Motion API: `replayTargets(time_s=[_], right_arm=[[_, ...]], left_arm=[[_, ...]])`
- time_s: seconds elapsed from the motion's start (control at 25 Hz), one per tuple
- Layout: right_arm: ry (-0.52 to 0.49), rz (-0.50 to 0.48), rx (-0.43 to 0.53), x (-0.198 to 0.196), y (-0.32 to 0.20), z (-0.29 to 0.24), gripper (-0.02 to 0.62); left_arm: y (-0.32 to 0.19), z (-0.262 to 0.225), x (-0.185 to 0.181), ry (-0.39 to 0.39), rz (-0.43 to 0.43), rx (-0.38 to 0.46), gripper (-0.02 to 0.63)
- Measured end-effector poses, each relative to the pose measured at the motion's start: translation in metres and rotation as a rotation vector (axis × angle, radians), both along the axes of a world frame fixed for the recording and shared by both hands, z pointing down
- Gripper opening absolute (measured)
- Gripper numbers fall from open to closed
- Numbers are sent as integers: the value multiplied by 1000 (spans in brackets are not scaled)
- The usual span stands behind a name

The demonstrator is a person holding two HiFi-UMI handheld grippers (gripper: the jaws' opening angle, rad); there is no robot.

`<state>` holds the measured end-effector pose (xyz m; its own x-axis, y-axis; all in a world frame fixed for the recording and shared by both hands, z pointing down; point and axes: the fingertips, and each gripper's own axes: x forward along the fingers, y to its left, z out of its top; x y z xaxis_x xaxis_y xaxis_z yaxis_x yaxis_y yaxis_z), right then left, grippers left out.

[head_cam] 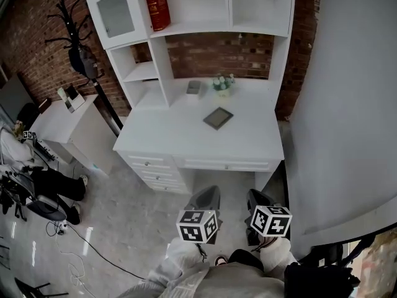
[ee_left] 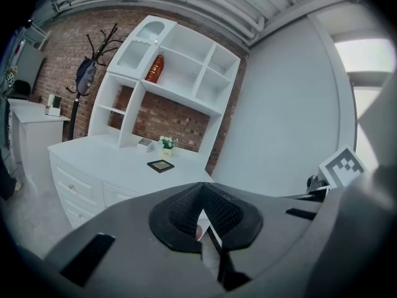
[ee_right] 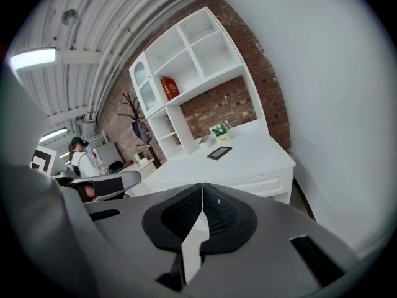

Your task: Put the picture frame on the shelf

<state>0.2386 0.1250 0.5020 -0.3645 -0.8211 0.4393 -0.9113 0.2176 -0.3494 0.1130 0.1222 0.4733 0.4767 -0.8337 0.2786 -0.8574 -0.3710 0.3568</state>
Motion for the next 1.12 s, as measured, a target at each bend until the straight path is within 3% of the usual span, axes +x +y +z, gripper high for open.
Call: replayTargets(time_s=[0.4, 1.12], right_arm=[[5, -36, -27, -7, -36, 14, 25], [-26, -127, -10, -21, -183, 4, 25]], left_arm=[[-30, 11, -8, -13, -33, -9, 9], [-156, -1, -24, -59, -141, -10, 9]])
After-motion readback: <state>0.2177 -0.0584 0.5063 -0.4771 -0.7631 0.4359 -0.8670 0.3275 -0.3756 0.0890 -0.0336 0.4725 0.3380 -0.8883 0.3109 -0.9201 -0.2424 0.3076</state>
